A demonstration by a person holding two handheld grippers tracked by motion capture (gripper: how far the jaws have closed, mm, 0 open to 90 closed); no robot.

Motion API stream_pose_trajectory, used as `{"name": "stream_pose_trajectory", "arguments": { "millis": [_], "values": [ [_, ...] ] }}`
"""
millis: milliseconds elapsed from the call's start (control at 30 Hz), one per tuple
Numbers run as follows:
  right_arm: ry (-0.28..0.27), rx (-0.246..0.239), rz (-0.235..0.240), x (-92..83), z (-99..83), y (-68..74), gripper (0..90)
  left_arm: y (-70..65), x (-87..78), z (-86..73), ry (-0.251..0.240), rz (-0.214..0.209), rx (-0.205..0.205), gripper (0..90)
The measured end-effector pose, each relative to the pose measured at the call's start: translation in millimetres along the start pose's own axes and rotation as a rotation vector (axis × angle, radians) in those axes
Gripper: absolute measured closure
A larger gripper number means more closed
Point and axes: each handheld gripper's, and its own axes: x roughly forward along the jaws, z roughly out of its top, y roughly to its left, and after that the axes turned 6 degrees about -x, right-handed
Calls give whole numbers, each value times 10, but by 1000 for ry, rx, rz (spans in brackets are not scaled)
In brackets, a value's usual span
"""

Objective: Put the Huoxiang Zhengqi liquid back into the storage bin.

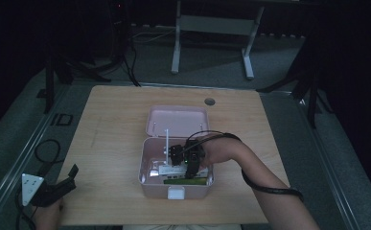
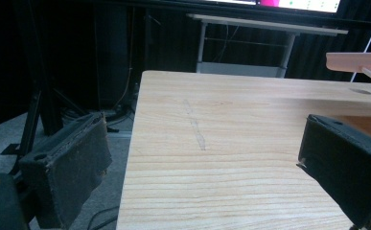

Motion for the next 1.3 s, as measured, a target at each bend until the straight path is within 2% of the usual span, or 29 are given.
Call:
{"name": "stream_pose_trajectory", "arguments": {
  "millis": [233, 567, 900, 1100, 1167, 1300],
  "values": [
    [-12, 2, 23, 161, -2, 8, 619, 0, -1, 0, -1, 0, 0, 40],
    [17, 25, 27, 351, -45, -34, 619, 0, 0, 0, 0, -1, 1, 40],
    [13, 32, 45, 446, -53, -32, 618, -1, 1, 1, 2, -2, 1, 40],
    [14, 64, 61, 481, -82, -29, 614, -1, 2, 1, 2, -3, 0, 40],
    [22, 65, 68, 481, -79, -32, 599, -1, 2, 1, 2, -2, 0, 40],
    [24, 52, 52, 425, -96, -37, 498, 0, 2, 1, 2, -2, -1, 40]
  ]
}}
